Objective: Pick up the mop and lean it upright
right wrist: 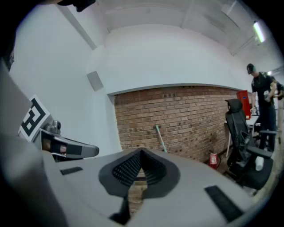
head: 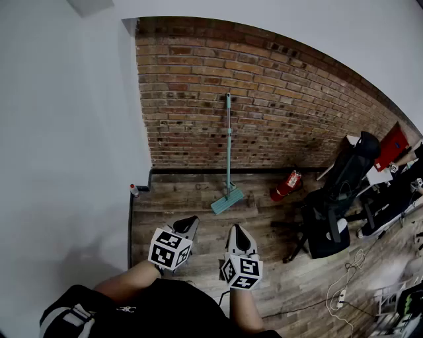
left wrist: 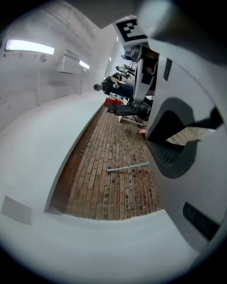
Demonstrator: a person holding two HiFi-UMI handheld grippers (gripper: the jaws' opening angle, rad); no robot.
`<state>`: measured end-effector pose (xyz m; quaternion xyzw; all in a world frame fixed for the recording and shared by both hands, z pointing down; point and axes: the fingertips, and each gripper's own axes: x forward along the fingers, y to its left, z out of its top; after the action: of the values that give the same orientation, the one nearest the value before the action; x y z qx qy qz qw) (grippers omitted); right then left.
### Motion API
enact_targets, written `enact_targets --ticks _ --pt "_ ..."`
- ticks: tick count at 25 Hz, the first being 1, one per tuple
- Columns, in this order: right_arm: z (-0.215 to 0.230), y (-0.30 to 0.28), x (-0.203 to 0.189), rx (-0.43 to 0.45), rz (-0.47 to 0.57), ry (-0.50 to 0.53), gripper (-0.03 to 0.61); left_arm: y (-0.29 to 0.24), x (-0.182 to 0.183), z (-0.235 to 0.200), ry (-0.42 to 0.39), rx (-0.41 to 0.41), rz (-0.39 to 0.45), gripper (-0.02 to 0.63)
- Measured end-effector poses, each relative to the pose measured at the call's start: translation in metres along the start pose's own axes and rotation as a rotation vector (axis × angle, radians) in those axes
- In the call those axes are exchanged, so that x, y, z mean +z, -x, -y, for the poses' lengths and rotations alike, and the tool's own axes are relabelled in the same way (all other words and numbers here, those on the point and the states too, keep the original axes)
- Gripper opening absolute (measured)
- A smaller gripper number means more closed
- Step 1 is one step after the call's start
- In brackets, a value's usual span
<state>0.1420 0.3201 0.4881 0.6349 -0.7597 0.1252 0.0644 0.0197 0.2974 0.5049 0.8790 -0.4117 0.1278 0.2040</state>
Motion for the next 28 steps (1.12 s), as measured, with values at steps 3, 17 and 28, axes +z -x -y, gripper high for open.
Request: enact_targets --ticks 3,17,28 --pt "-0.003 -0.016 0.01 0.008 0.019 0.008 0.014 -0.004 0.01 -0.011 -0.026 0.017 0.012 -0.008" --pt "0.015 -0.062 0.057 -0.001 0.09 0.015 0.014 -0.031 0.068 -0.025 -0.082 0.105 0.098 -0.008" --pt "0.036 -0.063 0.05 0.023 0.075 0.024 0.014 -0.046 0.061 -0.02 -0.054 0.133 0.09 -0.008"
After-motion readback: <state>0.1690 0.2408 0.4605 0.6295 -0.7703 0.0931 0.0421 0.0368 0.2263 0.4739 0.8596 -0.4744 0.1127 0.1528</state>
